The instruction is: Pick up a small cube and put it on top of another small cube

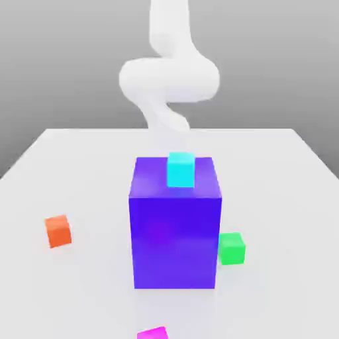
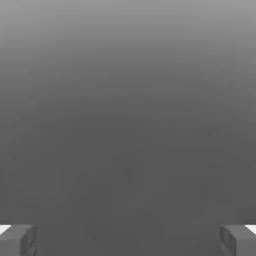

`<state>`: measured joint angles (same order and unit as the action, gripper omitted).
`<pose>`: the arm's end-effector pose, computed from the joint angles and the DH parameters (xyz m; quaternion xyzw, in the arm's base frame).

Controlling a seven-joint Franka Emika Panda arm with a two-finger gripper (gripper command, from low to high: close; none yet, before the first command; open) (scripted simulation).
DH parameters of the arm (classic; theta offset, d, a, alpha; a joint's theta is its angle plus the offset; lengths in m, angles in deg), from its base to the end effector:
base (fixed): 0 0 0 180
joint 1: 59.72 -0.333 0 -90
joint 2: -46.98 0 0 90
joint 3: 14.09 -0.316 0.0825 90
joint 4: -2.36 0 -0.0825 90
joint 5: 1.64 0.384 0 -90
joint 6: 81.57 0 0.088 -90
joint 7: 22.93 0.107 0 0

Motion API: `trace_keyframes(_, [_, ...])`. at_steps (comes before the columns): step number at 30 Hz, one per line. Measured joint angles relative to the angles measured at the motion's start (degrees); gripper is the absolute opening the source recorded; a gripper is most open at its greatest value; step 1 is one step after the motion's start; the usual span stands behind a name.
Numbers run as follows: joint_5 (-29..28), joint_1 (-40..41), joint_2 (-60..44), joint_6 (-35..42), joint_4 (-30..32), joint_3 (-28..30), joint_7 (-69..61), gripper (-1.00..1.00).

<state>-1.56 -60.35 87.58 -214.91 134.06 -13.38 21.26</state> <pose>0.3796 -0.0022 0.6816 -0.8640 0.3518 -0.3321 0.1399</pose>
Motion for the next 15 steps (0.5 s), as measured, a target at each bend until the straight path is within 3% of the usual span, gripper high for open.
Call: trace_keyframes(15, [2.21, -2.41, -31.51, -9.38, -0.45, 3.51, -11.22, 0.00])
